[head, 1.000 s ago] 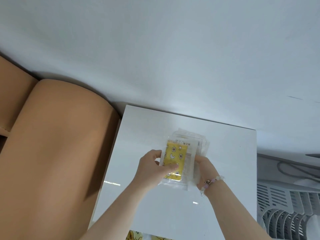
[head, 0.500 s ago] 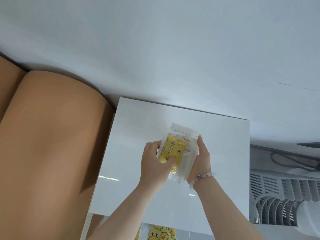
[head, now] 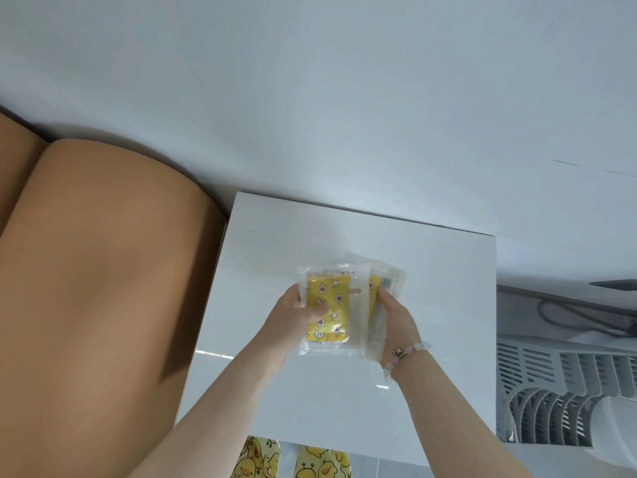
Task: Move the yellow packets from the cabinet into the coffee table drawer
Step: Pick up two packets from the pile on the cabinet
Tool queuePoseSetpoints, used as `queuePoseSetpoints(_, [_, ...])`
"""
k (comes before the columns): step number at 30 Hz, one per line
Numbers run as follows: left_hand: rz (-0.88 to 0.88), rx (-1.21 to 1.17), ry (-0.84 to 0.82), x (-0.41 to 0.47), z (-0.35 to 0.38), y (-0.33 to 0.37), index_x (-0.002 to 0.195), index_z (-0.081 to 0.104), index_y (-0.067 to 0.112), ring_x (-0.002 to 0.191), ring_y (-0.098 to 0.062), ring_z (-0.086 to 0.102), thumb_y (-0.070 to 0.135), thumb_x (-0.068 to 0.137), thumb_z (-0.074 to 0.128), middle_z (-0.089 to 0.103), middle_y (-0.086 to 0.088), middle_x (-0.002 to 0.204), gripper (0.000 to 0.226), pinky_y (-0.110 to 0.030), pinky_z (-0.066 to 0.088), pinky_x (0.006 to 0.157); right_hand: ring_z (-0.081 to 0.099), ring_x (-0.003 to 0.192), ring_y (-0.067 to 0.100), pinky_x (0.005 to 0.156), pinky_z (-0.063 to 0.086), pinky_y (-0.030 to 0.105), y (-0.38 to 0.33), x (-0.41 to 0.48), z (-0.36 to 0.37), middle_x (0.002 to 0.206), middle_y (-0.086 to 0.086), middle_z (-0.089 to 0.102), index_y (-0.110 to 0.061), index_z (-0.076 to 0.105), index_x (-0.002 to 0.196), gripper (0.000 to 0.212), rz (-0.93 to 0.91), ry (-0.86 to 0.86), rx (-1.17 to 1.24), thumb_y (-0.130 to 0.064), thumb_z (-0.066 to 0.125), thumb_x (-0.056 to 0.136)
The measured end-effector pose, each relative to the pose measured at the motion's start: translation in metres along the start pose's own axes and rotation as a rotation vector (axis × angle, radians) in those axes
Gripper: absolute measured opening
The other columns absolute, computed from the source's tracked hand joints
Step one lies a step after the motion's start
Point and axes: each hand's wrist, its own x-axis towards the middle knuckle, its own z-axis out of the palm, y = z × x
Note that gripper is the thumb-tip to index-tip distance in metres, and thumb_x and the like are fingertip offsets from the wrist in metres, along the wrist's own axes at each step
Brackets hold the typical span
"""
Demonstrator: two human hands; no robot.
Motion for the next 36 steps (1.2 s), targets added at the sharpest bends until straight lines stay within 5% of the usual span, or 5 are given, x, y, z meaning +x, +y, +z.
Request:
queuePoseSetpoints(4, [0.031,0.059,0.0,0.0,0.008,0.003,0.097,0.056,0.02,0.079,-0.009,0.058,0.011,0.088,0.062,0.064,0.006,0.094,0.014,-0.022,0.044,0.07,0.063,0.108,0.035,0.107,0.033,0.058,0.01,0.012,-0.005,0.112,0.014,0.069,-0.012,0.069,0.112,0.046,0.06,-0.033,-0.012,-0.05,0.052,0.091])
queuePoseSetpoints(13, [-0.008,0.02,0.05,-0.003,0.008,-0.002,0.094,0.062,0.022,0.088,-0.019,0.067,0.007,0.084,0.069,0.07,0.001,0.096,0.02,-0.04,0.052,0.085,0.064,0.107,0.034,0.101,0.043,0.056,0.013,0.018,-0.007,0.115,0.014,0.068,-0.013,0.068,0.115,0.056,0.002,-0.099,0.019,-0.041,0.077,0.068])
queuePoseSetpoints(17, [-0.038,-0.118,0.06,-0.002,-0.004,-0.004,0.097,0.06,0.022,0.084,-0.01,0.064,0.006,0.087,0.064,0.069,0.004,0.095,0.019,-0.021,0.047,0.064,0.066,0.103,0.027,0.099,0.046,0.046,0.011,0.019,-0.014,0.114,0.009,0.069,-0.015,0.068,0.116,0.06,0.006,-0.155,0.056,-0.042,0.074,0.063])
queuePoseSetpoints(25, [-0.113,-0.384,0.091,-0.001,-0.023,-0.004,0.113,0.058,0.014,0.113,-0.028,0.058,0.011,0.086,0.064,0.065,-0.011,0.116,0.028,-0.046,0.047,0.096,0.06,0.114,0.024,0.103,0.043,0.045,0.005,0.021,-0.018,0.114,0.001,0.069,-0.022,0.07,0.109,0.076,-0.031,-0.041,-0.065,-0.056,0.085,0.043])
queuePoseSetpoints(36, [-0.031,-0.139,-0.032,-0.049,-0.021,0.061,0.107,0.065,0.013,0.088,-0.023,0.071,0.011,0.088,0.063,0.074,-0.006,0.097,0.019,-0.034,0.057,0.067,0.068,0.098,0.025,0.093,0.05,0.043,-0.027,-0.053,-0.022,0.102,0.006,0.073,-0.015,0.069,0.106,0.039,-0.068,-0.008,-0.193,-0.032,0.079,0.072])
